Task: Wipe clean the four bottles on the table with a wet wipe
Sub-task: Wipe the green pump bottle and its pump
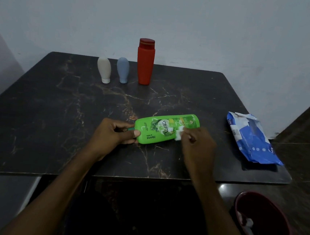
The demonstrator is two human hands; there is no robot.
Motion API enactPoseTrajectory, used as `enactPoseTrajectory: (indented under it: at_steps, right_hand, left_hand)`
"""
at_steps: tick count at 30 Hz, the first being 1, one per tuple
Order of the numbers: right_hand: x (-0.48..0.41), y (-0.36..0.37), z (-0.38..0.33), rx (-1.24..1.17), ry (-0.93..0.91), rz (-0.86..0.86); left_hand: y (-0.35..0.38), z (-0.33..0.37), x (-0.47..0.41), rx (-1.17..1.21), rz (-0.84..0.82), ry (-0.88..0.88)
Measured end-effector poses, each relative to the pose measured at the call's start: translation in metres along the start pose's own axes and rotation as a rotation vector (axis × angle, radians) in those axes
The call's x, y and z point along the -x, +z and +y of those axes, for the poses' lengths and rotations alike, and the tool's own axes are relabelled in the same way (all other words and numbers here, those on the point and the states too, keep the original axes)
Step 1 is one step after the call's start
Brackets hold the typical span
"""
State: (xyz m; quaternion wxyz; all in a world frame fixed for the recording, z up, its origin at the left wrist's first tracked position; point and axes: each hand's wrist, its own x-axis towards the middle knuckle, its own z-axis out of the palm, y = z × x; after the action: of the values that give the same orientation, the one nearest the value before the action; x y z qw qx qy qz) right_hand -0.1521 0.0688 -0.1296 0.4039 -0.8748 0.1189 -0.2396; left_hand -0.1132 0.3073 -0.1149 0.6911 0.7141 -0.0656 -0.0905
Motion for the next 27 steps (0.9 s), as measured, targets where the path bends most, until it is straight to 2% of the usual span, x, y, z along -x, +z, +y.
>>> enactPoseTrajectory:
  at_steps: [4,6,10,16,19,24,27]
  right_hand:
    - [0.039,0.036,-0.038,-0.008,-0.291,-0.115]
    - [0.047,0.045,-0.046,-0.003,-0.366,-0.127]
    - [0.04,0.037,-0.035,-0.013,-0.336,-0.134]
    - [0.011,0.007,-0.01,-0.025,-0.026,-0.027]
    - [0.017,0.016,-0.022,-0.051,-0.056,-0.025]
    - [0.051,0.052,-0.052,-0.039,-0.308,-0.09]
    - [0.047,0.048,-0.045,-0.054,-0.295,-0.091]
  left_hand:
    - [0.0,-0.002,0.0,0.003,0.01,0.013]
    - [0.0,-0.002,0.001,-0.001,0.014,0.029]
    - [0.0,-0.002,0.001,-0.007,0.014,0.018]
    - [-0.002,-0.003,0.002,-0.015,-0.014,0.019]
    - [-0.001,-0.005,0.001,-0.014,-0.01,0.024]
    - [-0.002,-0.007,0.0,-0.027,0.03,0.029]
    - [-0.002,-0.008,-0.001,-0.025,0.03,0.031]
